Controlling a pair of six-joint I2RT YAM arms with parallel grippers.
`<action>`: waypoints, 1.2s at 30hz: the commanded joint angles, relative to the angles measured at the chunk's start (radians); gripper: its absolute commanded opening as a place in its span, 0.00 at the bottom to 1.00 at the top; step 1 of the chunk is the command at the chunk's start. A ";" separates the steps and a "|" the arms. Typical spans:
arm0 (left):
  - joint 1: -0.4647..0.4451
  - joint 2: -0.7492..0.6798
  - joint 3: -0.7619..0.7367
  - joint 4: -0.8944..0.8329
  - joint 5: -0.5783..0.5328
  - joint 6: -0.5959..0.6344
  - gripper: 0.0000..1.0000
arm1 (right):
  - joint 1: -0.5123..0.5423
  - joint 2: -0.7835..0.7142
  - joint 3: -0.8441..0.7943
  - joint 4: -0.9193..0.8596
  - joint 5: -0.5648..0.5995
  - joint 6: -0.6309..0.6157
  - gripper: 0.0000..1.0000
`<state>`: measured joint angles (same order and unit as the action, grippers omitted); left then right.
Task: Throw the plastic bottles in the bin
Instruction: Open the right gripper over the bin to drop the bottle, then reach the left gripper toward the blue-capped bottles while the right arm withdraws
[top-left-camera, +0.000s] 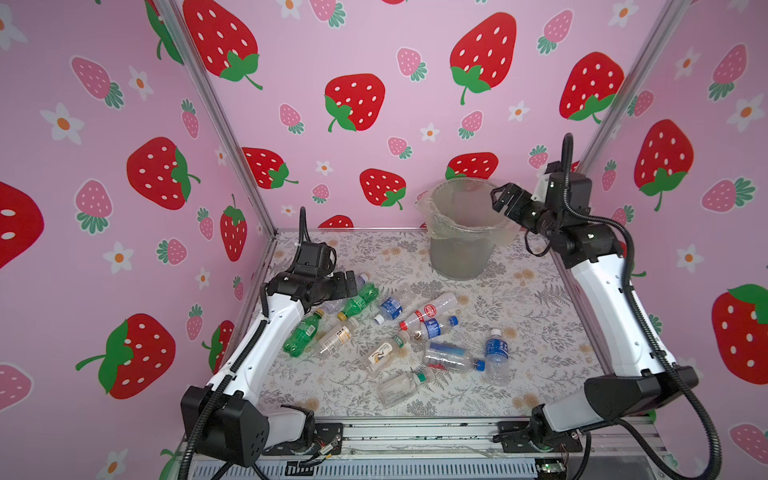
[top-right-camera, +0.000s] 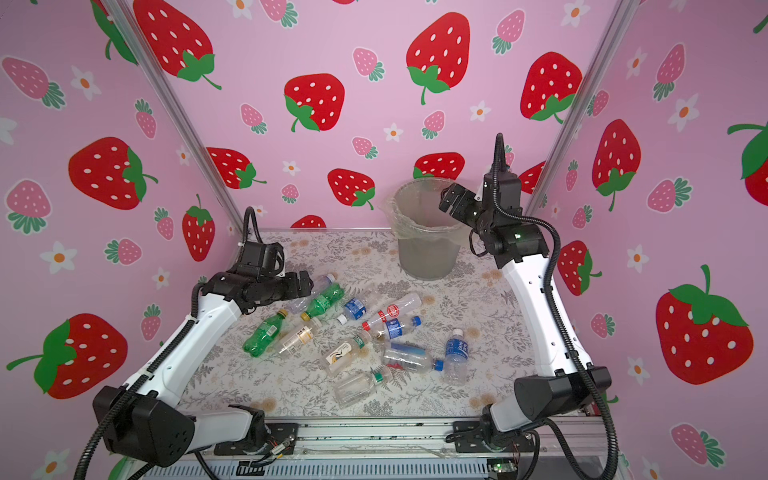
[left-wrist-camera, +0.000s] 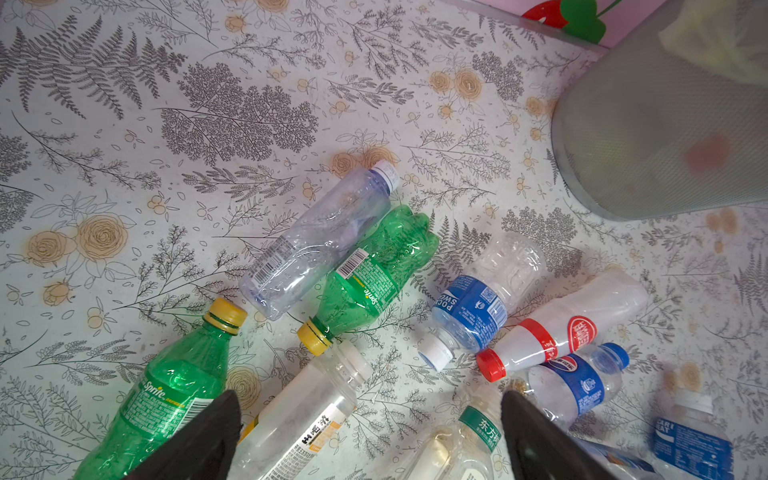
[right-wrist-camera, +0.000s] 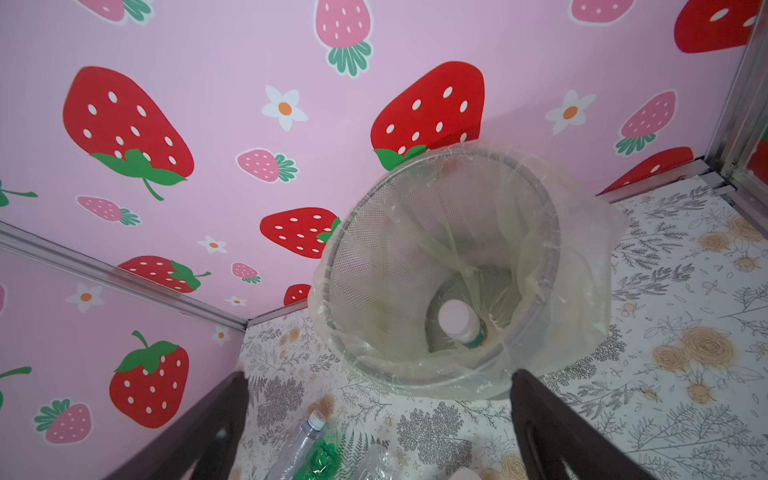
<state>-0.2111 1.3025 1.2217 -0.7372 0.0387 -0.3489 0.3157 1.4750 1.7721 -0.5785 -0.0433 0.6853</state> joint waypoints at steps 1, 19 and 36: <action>0.003 -0.023 0.004 0.008 0.011 -0.006 0.99 | -0.008 -0.062 -0.130 0.040 -0.028 -0.040 0.99; -0.122 -0.038 0.060 -0.041 -0.051 -0.093 0.99 | -0.087 -0.189 -0.427 0.066 -0.138 -0.135 0.99; -0.465 -0.001 0.107 -0.088 -0.259 -0.335 0.99 | -0.165 -0.283 -0.613 0.242 -0.220 -0.087 0.99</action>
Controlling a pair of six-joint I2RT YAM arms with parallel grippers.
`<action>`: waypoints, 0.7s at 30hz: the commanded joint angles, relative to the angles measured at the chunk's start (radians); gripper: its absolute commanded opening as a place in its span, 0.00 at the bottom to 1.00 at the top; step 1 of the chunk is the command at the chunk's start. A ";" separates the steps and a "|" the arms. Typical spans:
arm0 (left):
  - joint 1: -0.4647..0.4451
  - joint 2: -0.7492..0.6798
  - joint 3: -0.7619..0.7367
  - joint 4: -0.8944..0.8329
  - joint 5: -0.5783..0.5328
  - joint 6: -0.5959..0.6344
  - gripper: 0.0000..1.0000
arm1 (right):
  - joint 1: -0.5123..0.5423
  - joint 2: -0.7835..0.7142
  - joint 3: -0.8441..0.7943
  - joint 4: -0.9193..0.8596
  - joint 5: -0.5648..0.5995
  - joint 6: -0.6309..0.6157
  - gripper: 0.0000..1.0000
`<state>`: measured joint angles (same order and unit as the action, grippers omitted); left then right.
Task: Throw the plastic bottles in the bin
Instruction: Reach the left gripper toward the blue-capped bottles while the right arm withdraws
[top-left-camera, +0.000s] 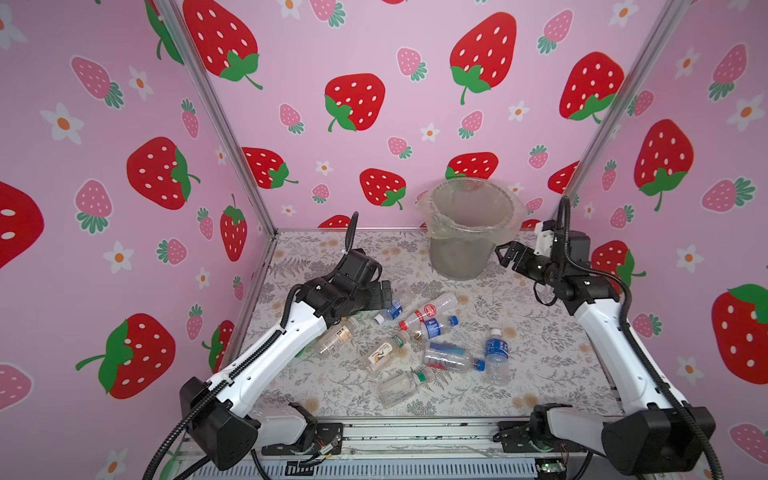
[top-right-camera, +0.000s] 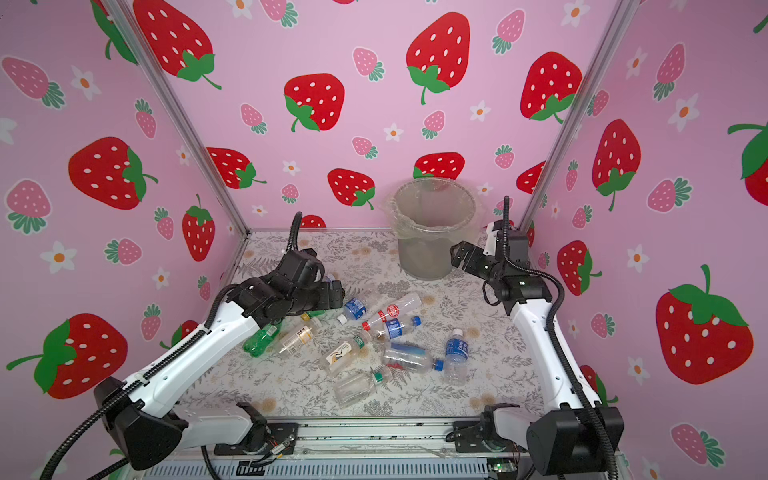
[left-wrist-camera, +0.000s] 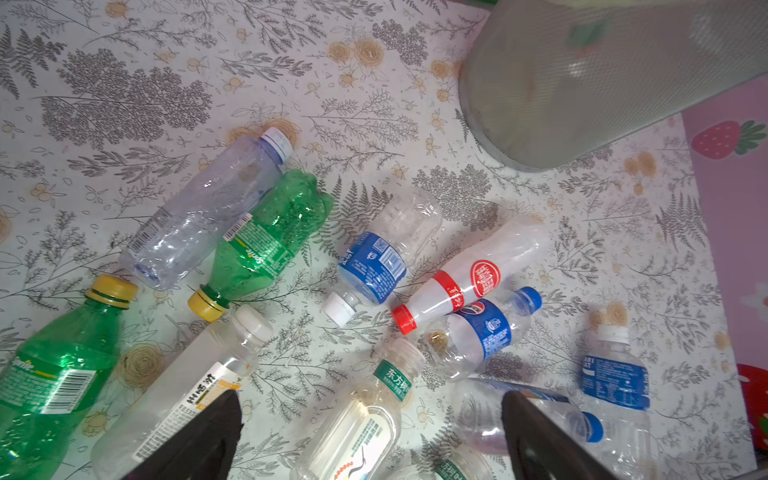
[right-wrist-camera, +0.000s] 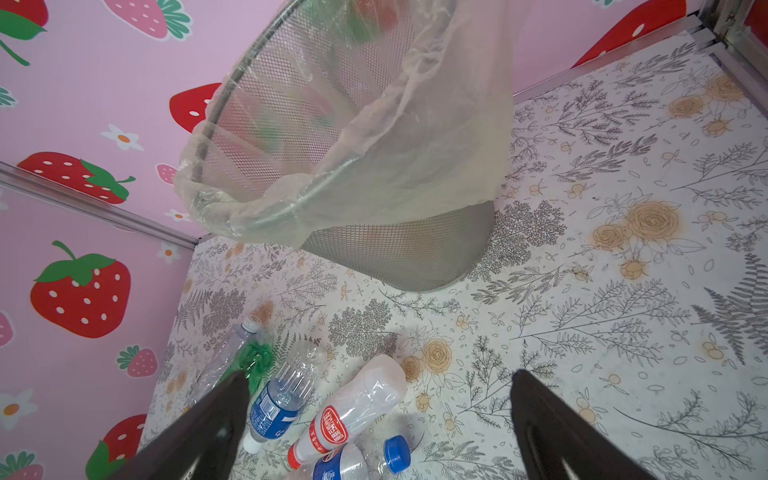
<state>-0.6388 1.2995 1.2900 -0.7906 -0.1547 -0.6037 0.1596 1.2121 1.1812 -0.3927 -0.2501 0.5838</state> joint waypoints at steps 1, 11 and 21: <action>-0.056 0.003 0.036 -0.035 -0.074 -0.094 0.99 | -0.009 -0.023 -0.030 0.085 -0.003 0.021 0.99; -0.212 0.013 -0.024 0.003 -0.127 -0.215 0.99 | -0.012 -0.031 -0.105 0.161 -0.007 0.074 0.99; -0.306 0.102 0.014 0.060 -0.099 -0.252 0.99 | -0.012 -0.092 -0.174 0.148 0.022 0.076 0.99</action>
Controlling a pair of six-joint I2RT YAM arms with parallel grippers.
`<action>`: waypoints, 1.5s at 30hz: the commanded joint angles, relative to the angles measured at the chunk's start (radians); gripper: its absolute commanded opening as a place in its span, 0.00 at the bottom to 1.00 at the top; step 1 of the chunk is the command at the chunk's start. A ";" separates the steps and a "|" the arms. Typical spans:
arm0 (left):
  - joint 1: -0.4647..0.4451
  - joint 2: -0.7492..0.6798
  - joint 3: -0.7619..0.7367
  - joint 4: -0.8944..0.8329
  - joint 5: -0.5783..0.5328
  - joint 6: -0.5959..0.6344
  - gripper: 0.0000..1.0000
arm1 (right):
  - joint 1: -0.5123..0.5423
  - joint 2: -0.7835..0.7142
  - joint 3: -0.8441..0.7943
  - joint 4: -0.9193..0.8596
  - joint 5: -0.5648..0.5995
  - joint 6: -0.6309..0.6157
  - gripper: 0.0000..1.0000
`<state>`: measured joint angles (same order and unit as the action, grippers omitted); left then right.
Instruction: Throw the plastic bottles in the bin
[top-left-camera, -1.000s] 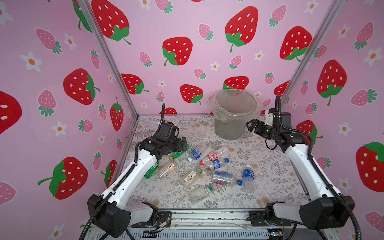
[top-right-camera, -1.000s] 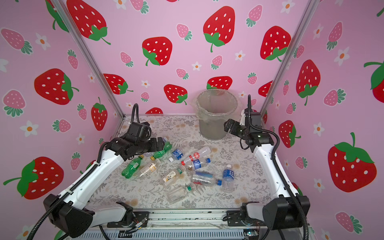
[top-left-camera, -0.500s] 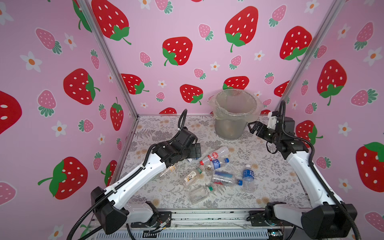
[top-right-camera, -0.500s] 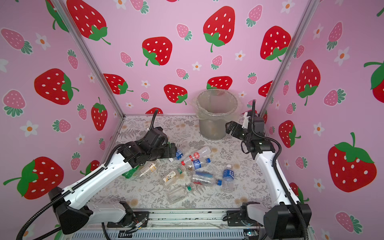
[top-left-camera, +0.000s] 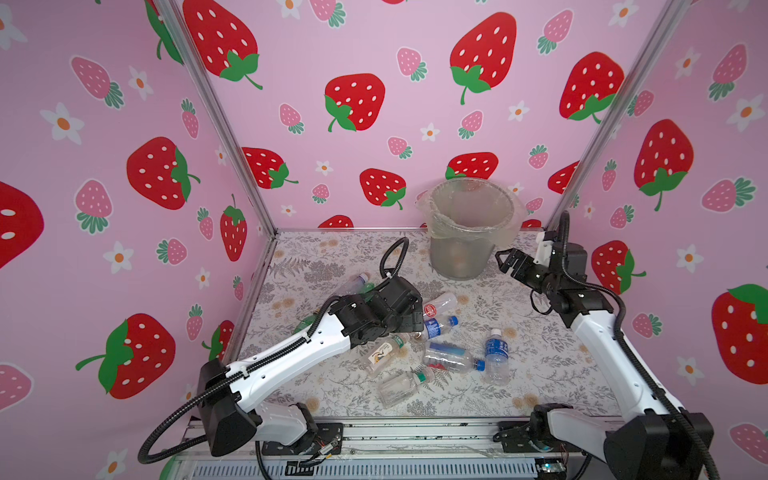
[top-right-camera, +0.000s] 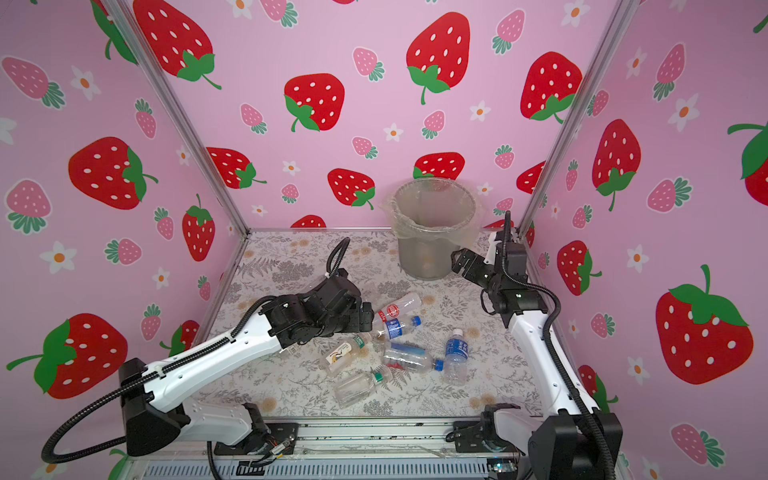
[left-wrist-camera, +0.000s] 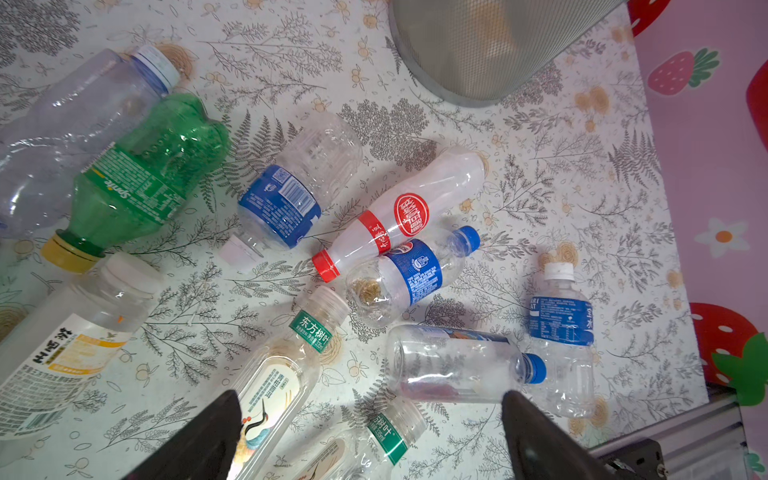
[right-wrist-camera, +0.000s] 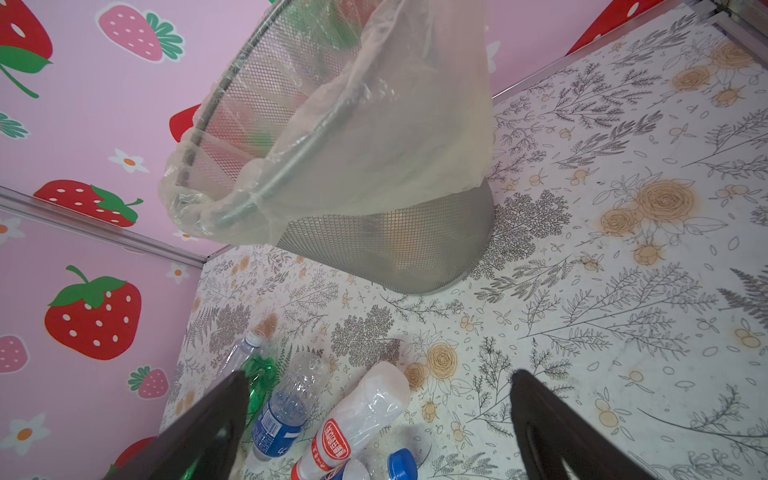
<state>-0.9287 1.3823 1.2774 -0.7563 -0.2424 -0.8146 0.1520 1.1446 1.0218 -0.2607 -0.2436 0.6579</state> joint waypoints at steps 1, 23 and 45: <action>-0.024 0.031 0.025 0.039 -0.006 -0.051 0.99 | -0.005 -0.027 -0.021 0.010 0.015 -0.003 0.99; -0.219 0.396 0.221 0.115 0.088 0.048 0.99 | -0.008 -0.085 -0.091 -0.066 0.031 -0.073 0.99; -0.218 0.456 0.249 -0.074 0.259 0.953 0.99 | -0.015 -0.084 -0.095 -0.107 -0.015 -0.105 0.99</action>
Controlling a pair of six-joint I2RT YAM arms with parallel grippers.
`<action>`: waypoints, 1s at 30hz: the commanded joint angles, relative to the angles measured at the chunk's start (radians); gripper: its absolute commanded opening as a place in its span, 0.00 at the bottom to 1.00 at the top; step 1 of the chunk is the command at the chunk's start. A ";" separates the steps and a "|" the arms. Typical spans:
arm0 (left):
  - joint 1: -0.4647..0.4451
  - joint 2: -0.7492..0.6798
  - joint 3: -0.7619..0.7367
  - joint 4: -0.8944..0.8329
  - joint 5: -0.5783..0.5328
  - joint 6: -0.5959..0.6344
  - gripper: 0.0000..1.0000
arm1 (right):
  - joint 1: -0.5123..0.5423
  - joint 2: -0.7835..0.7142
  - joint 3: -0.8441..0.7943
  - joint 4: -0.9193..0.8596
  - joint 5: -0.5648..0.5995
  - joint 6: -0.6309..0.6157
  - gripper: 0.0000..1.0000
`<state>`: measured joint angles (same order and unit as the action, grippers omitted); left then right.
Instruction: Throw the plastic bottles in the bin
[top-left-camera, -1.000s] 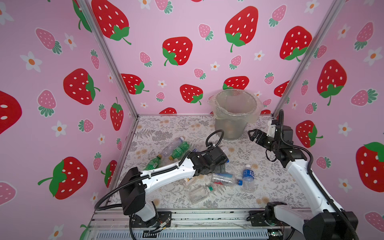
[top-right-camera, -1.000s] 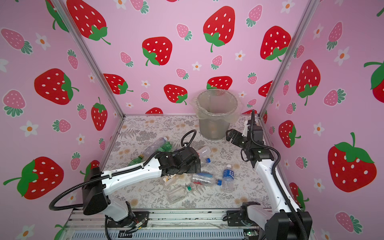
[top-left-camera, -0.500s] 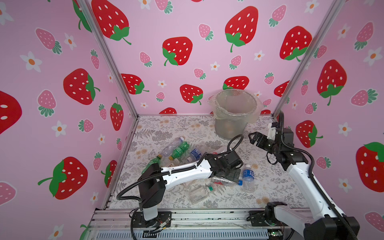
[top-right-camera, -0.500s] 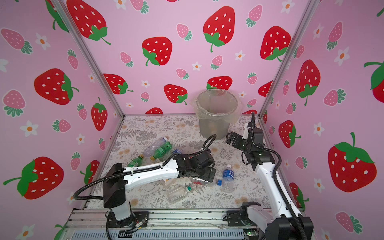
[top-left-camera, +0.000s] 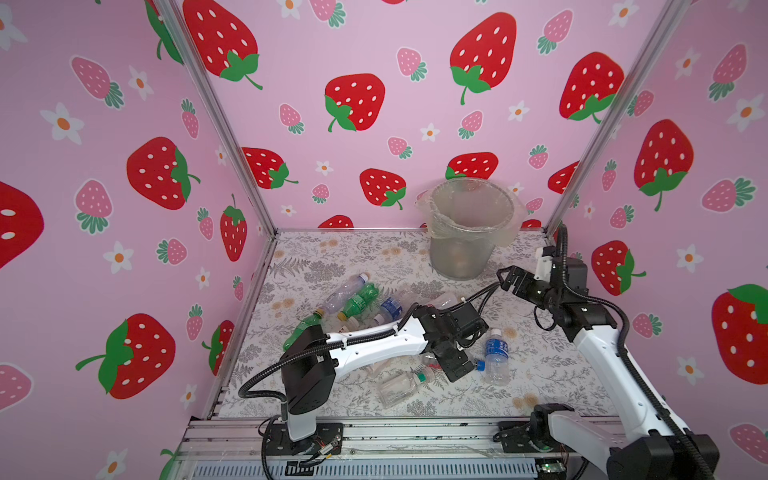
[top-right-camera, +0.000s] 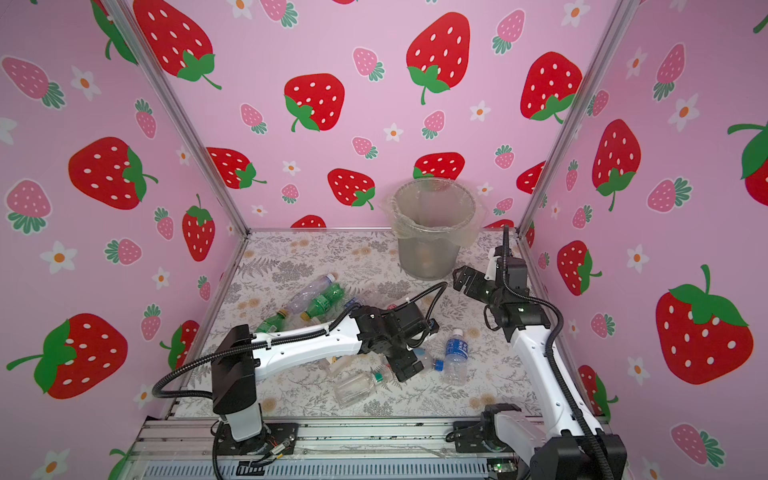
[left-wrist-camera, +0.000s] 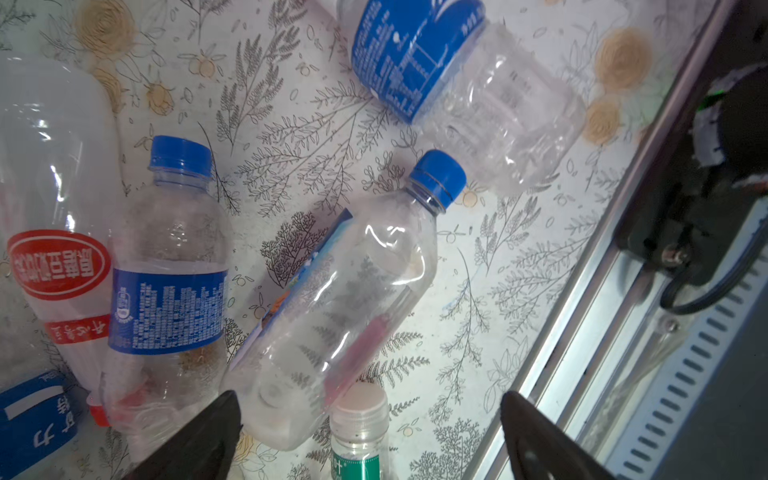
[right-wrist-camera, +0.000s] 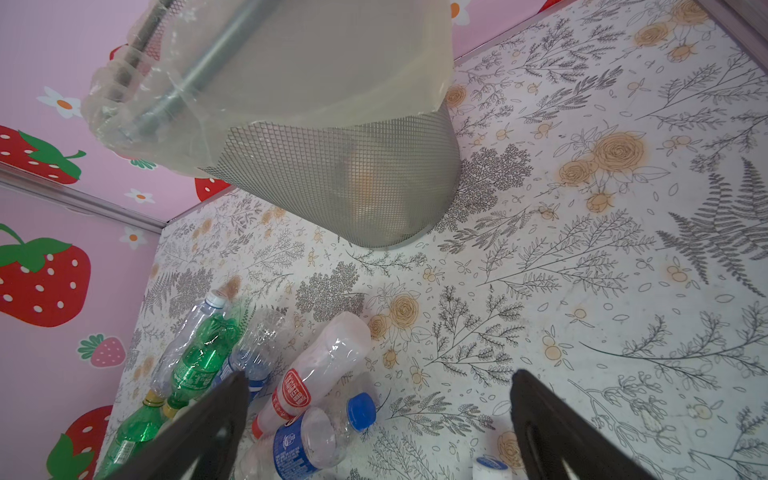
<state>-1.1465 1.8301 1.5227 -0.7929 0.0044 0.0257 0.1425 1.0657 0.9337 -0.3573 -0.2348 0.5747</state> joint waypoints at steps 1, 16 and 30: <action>0.000 0.012 0.006 -0.038 0.014 0.121 0.99 | -0.007 -0.004 -0.005 -0.014 -0.024 -0.023 0.99; 0.005 0.071 -0.035 0.055 0.037 0.207 0.99 | -0.024 -0.011 -0.017 -0.037 -0.022 -0.017 0.99; 0.008 0.128 -0.047 0.133 0.003 0.212 0.99 | -0.040 -0.015 -0.029 -0.032 -0.037 -0.013 0.99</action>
<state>-1.1427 1.9347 1.4803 -0.6674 0.0193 0.2073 0.1108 1.0641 0.9176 -0.3832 -0.2600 0.5713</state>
